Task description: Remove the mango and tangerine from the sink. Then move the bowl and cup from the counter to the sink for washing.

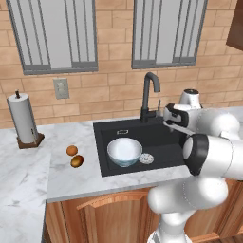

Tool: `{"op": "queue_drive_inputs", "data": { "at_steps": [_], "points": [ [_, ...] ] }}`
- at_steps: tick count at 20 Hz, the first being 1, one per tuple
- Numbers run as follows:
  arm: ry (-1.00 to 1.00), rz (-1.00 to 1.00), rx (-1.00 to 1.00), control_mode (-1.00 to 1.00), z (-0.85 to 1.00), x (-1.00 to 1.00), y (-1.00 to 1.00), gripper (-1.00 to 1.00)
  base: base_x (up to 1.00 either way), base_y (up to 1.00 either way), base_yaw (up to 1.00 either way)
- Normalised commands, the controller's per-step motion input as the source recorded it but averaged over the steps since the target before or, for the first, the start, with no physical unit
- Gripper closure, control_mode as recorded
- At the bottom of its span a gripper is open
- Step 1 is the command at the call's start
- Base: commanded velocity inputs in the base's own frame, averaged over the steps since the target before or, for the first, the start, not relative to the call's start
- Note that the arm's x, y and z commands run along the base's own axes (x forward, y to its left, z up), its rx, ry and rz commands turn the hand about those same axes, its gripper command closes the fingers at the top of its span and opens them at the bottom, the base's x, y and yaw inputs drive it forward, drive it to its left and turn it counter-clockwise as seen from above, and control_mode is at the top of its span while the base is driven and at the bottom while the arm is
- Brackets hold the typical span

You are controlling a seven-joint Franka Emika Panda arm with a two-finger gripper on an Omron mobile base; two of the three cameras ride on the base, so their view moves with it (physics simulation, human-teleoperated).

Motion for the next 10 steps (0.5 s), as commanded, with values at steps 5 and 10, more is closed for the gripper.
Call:
{"op": "queue_drive_inputs", "data": {
  "at_steps": [5, 10],
  "points": [
    [0.0, -0.29, 0.0, -1.0, 0.26, -0.32, -0.26, -1.0, 0.0, 0.0, 0.0],
    [0.0, -0.36, 0.0, -1.0, 0.29, -0.26, -0.23, -1.0, 0.0, 0.0, 0.0]
  ]
}}
